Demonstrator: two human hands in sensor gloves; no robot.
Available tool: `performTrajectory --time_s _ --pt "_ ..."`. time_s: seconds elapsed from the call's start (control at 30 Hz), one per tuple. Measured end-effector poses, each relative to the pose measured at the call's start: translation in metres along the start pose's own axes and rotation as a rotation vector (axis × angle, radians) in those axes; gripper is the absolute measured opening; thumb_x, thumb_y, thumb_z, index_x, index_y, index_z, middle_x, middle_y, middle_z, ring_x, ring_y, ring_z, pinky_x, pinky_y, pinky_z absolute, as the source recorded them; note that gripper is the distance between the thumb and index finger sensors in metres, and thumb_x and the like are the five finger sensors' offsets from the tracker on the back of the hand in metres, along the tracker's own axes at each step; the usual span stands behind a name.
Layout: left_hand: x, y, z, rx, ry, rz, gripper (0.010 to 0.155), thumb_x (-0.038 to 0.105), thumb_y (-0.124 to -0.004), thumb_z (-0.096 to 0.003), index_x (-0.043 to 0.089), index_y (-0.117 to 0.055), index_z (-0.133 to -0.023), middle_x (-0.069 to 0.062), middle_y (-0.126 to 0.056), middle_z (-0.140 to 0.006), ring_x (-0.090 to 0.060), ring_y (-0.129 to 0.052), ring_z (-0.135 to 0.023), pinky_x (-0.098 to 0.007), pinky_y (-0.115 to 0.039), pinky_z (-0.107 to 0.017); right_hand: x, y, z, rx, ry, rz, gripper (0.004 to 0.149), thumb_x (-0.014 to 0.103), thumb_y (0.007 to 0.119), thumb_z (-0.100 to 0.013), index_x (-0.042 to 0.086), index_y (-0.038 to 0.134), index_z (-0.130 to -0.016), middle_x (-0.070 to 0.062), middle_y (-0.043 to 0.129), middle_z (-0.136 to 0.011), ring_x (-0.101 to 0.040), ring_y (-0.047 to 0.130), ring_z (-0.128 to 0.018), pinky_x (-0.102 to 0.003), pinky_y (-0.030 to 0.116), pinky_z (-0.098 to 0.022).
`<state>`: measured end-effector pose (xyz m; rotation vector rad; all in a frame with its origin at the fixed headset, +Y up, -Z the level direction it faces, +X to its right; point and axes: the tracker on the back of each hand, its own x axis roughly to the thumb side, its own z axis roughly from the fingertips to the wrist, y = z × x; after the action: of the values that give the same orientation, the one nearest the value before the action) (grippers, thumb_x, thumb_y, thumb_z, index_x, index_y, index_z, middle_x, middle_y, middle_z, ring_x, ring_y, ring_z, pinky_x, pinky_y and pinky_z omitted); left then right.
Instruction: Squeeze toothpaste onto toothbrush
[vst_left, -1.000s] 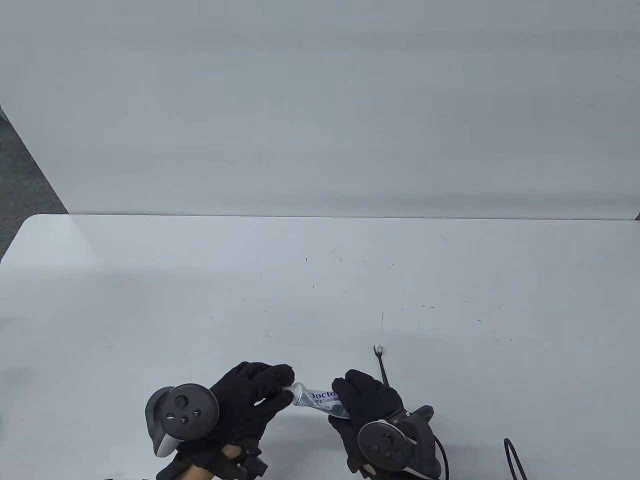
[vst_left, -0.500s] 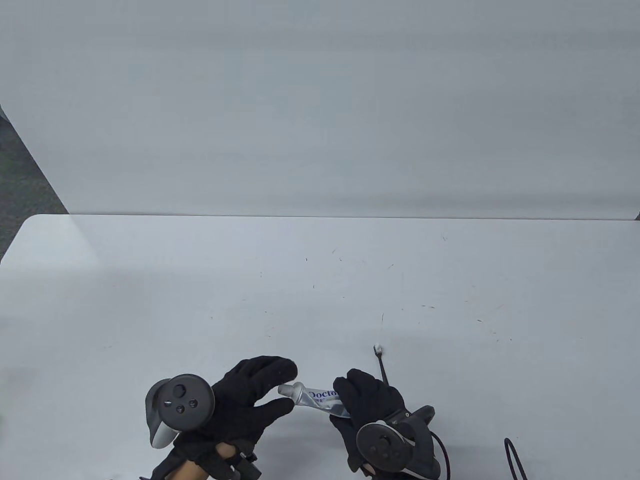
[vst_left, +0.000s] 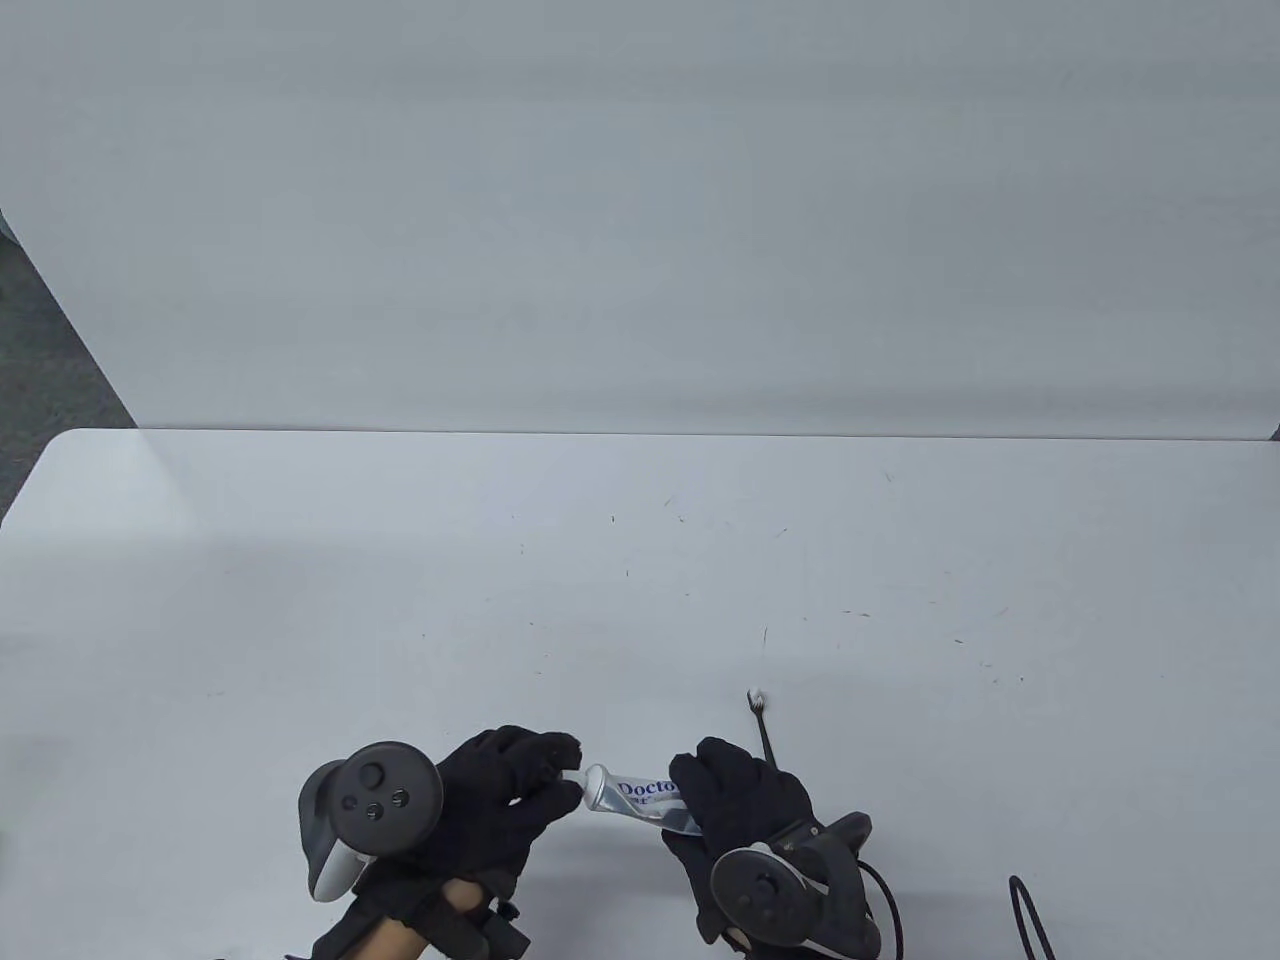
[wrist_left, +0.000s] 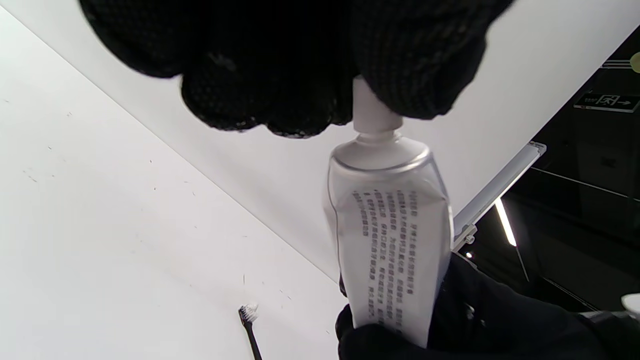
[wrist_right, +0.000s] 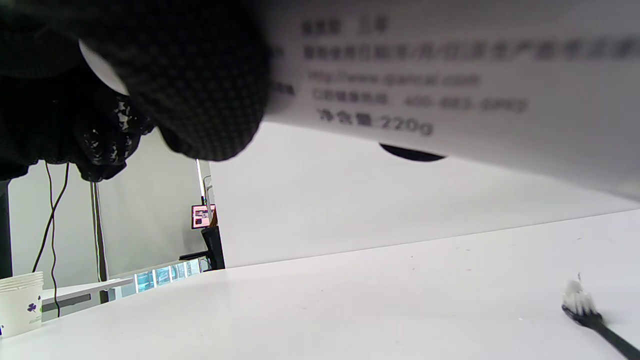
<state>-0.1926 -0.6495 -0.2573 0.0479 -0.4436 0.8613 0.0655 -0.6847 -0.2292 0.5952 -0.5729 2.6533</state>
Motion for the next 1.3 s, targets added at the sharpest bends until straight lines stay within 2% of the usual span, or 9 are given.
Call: performTrajectory --time_s 0.13,0.2,0.3,0.4,0.63,0.8,0.9,1.1,1.3 --pt "0.003 0.000 0.000 -0.014 -0.013 -0.037 0.057 0.029 -0.092 -0.0406 0.019 -0.080 -0.095 -0.015 -0.087 -0.090 -0.037 -0.091 -0.071 -0.061 -0.074 -0.055 0.000 0.000 0.000 0.003 0.004 0.018 0.066 0.040 0.091 -0.031 0.009 0.075 -0.087 -0.020 0.080 -0.086 -0.045 0.089 -0.066 -0.062 0.080 -0.044" --pt "-0.002 0.001 0.002 0.011 0.038 -0.025 0.070 0.052 -0.088 -0.0396 0.020 -0.073 -0.099 -0.016 -0.085 -0.092 -0.037 -0.090 -0.071 -0.059 -0.074 -0.054 0.001 -0.002 0.000 -0.002 0.006 0.012 0.066 0.040 0.091 -0.031 0.009 0.075 -0.087 -0.020 0.080 -0.086 -0.045 0.089 -0.066 -0.062 0.080 -0.044" --pt "-0.009 0.000 0.003 0.095 0.114 -0.013 0.063 0.059 -0.083 -0.0376 0.019 -0.087 -0.085 -0.015 -0.096 -0.076 -0.036 -0.096 -0.058 -0.058 -0.078 -0.046 0.002 -0.002 0.000 -0.007 0.002 0.022 0.066 0.040 0.091 -0.031 0.009 0.075 -0.087 -0.020 0.080 -0.086 -0.045 0.089 -0.066 -0.062 0.080 -0.044" --pt "-0.006 -0.002 0.002 0.092 0.105 -0.064 0.048 0.052 -0.086 -0.0394 0.020 -0.095 -0.074 -0.011 -0.102 -0.063 -0.032 -0.100 -0.047 -0.056 -0.081 -0.041 0.003 -0.001 0.000 0.000 0.000 0.039 0.065 0.040 0.091 -0.031 0.009 0.076 -0.087 -0.020 0.080 -0.086 -0.045 0.089 -0.066 -0.062 0.080 -0.044" --pt "-0.003 -0.004 -0.003 -0.028 -0.005 -0.002 0.053 0.029 -0.091 -0.0404 0.021 -0.080 -0.092 -0.014 -0.089 -0.087 -0.036 -0.092 -0.069 -0.060 -0.074 -0.054 0.001 -0.001 0.000 0.004 0.000 0.047 0.065 0.040 0.091 -0.032 0.010 0.076 -0.087 -0.019 0.080 -0.086 -0.045 0.089 -0.066 -0.062 0.080 -0.044" --pt "-0.018 -0.005 -0.001 0.030 0.119 0.042 0.064 0.060 -0.082 -0.0372 0.021 -0.082 -0.088 -0.014 -0.092 -0.083 -0.037 -0.096 -0.063 -0.059 -0.077 -0.049 0.004 -0.002 0.000 -0.004 -0.008 0.049 0.065 0.040 0.091 -0.032 0.009 0.076 -0.087 -0.020 0.080 -0.086 -0.045 0.089 -0.066 -0.061 0.080 -0.044" --pt "-0.016 -0.006 -0.003 0.005 0.115 0.014 0.048 0.052 -0.083 -0.0407 0.020 -0.092 -0.075 -0.013 -0.100 -0.069 -0.035 -0.100 -0.052 -0.058 -0.080 -0.044 0.005 -0.001 0.000 0.004 -0.016 0.064 0.065 0.040 0.091 -0.032 0.008 0.077 -0.087 -0.020 0.080 -0.086 -0.045 0.089 -0.066 -0.062 0.080 -0.044" --pt "-0.009 -0.005 -0.004 -0.065 0.032 0.002 0.053 0.030 -0.090 -0.0403 0.023 -0.079 -0.092 -0.013 -0.087 -0.089 -0.037 -0.092 -0.071 -0.061 -0.074 -0.055 0.005 -0.001 0.000 0.007 -0.021 0.076 0.065 0.040 0.091 -0.032 0.008 0.077 -0.086 -0.020 0.081 -0.086 -0.045 0.089 -0.065 -0.061 0.080 -0.044" --pt "-0.020 -0.005 -0.003 -0.014 0.135 0.023 0.056 0.059 -0.082 -0.0380 0.021 -0.091 -0.078 -0.013 -0.098 -0.073 -0.035 -0.099 -0.055 -0.058 -0.080 -0.045 0.007 -0.001 0.001 0.004 -0.029 0.076 0.065 0.040 0.091 -0.032 0.007 0.077 -0.087 -0.019 0.081 -0.086 -0.045 0.089 -0.065 -0.061 0.080 -0.044"
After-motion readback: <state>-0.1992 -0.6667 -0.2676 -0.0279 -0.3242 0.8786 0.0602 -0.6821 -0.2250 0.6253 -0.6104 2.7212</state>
